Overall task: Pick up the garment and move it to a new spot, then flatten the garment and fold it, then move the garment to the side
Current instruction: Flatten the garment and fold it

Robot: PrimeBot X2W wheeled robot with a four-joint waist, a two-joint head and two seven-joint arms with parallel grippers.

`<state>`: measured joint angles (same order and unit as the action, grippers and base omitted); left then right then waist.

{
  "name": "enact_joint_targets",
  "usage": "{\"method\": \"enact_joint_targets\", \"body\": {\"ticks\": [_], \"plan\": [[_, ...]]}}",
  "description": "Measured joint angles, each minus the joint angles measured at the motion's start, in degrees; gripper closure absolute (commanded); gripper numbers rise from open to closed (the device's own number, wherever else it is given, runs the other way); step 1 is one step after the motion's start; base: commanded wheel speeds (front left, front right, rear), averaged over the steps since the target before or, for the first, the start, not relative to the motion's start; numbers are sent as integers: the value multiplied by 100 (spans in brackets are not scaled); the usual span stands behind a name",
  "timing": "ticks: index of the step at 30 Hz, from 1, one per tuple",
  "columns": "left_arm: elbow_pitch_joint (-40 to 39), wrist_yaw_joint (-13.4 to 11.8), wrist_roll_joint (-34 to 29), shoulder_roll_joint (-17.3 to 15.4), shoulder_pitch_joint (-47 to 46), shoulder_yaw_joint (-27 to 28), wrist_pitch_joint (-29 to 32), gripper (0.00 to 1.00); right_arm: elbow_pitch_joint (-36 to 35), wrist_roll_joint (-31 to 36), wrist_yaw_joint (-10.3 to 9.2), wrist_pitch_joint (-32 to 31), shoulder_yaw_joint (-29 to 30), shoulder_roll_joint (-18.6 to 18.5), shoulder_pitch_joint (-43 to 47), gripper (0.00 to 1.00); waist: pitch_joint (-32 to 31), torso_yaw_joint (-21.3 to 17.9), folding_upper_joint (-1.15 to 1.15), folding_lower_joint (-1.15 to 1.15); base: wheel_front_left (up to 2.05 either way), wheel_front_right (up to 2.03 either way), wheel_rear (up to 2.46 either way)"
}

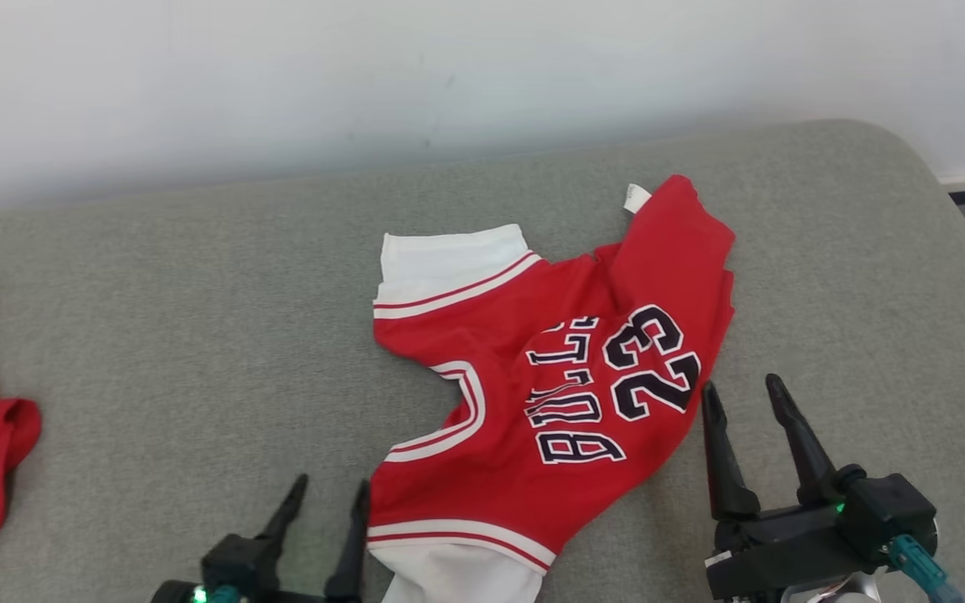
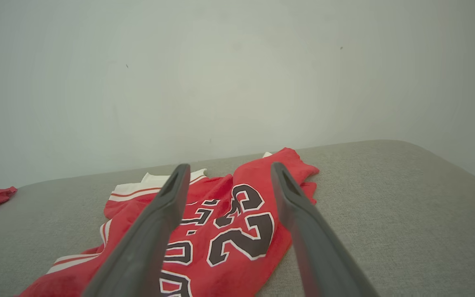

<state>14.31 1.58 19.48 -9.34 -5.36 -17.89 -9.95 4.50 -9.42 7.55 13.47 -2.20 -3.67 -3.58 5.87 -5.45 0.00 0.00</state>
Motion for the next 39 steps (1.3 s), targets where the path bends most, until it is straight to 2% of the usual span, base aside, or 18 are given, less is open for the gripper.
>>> {"method": "enact_joint_targets", "body": {"ticks": [5,11,12,13,14,19,24,34,35,36,39], "plan": [[477,146,-12,113,-161,-233,149,0,71,-5,0,23,-36,29,-80,0,76,-150,0,0,0,0,0],[1194,148,-4,189,-367,-346,322,0,175,5,0,69,-1,49,-124,0,176,-379,0,0,0,0,0],[1295,146,16,199,-393,-331,299,22,181,14,0,73,-1,52,-124,0,187,-407,0,0,0,0,0],[1378,145,55,218,-435,-314,294,90,189,27,0,76,4,54,-124,0,196,-429,0,0,0,0,0],[1461,153,68,230,-476,-322,288,100,194,27,0,79,12,56,-125,0,202,-444,0,0,0,0,0],[1433,88,230,235,-597,-24,-165,100,207,27,0,118,81,62,-126,0,179,-376,0,0,0,0,0],[1084,-112,324,-43,-606,378,-367,100,310,35,0,124,159,64,-83,0,104,-139,0,0,0,0,0],[833,-446,617,-372,253,983,-435,100,605,96,0,69,247,69,-60,0,-114,315,0,0,0,0,0],[787,-463,614,-359,296,962,-435,86,633,97,0,66,254,69,-41,0,-138,347,0,0,0,0,0],[722,-482,593,-348,318,950,-437,0,661,97,0,66,275,68,-20,0,-160,376,0,0,0,0,0],[432,-511,558,-318,318,987,-469,0,717,102,0,66,339,66,26,0,-220,460,0,0,0,0,0]]}}
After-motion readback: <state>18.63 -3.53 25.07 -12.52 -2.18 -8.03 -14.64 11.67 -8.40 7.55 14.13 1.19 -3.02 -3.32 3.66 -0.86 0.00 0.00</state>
